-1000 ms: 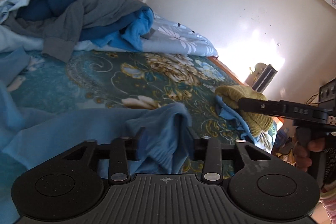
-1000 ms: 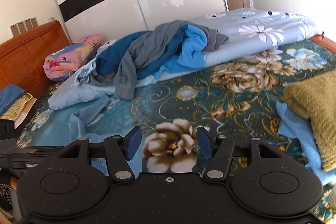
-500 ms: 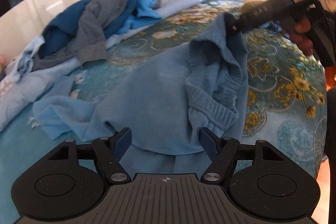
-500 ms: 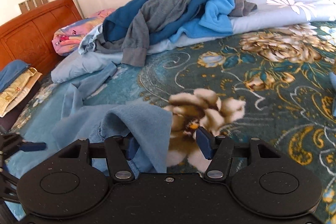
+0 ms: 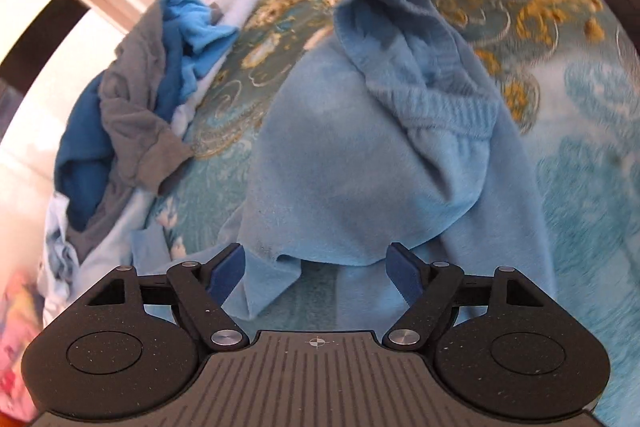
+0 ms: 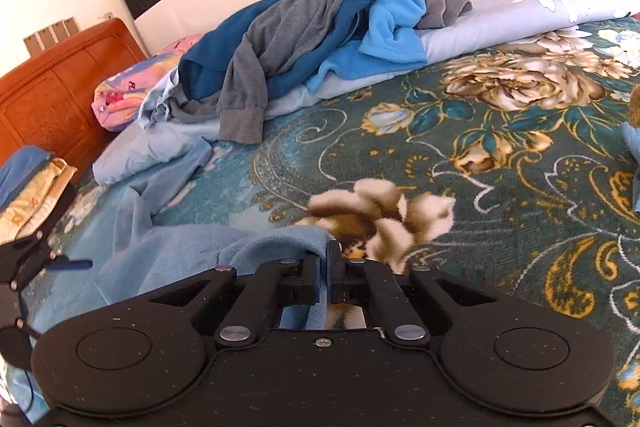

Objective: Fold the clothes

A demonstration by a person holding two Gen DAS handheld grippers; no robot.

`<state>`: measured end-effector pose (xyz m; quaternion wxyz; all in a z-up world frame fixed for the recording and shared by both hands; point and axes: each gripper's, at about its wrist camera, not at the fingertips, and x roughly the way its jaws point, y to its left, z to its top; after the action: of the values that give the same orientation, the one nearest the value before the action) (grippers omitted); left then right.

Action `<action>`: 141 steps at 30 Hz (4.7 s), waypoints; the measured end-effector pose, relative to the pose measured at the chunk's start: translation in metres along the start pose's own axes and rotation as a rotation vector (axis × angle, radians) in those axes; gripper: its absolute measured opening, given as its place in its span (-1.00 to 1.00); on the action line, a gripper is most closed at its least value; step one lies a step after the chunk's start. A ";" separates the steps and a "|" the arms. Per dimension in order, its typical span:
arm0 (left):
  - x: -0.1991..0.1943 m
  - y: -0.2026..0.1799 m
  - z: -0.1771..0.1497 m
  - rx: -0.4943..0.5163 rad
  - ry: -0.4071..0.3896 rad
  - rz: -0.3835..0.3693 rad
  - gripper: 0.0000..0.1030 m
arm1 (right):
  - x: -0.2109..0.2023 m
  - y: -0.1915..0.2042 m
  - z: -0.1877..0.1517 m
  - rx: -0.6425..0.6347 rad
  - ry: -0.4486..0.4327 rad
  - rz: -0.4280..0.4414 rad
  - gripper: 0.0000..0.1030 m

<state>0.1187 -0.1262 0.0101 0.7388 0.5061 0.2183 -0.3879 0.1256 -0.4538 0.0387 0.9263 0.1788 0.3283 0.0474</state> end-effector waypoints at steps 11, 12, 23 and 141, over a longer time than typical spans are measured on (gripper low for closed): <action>0.011 0.024 -0.021 0.108 -0.025 0.028 0.34 | 0.008 -0.016 -0.011 0.059 0.048 -0.023 -0.83; 0.009 0.025 -0.023 0.110 -0.026 0.041 0.34 | 0.007 -0.017 -0.012 0.065 0.048 -0.018 -0.82; 0.028 0.008 -0.008 0.042 -0.110 0.025 0.02 | 0.014 -0.015 -0.016 0.109 0.061 0.006 -0.77; 0.029 0.110 -0.121 -1.084 -0.078 0.095 0.07 | 0.001 0.092 -0.076 -0.136 0.207 -0.111 -0.16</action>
<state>0.2324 -0.0046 0.0056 0.9181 0.0472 0.3362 -0.2045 0.0811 -0.3455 0.0165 0.8985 0.0913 0.4277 0.0367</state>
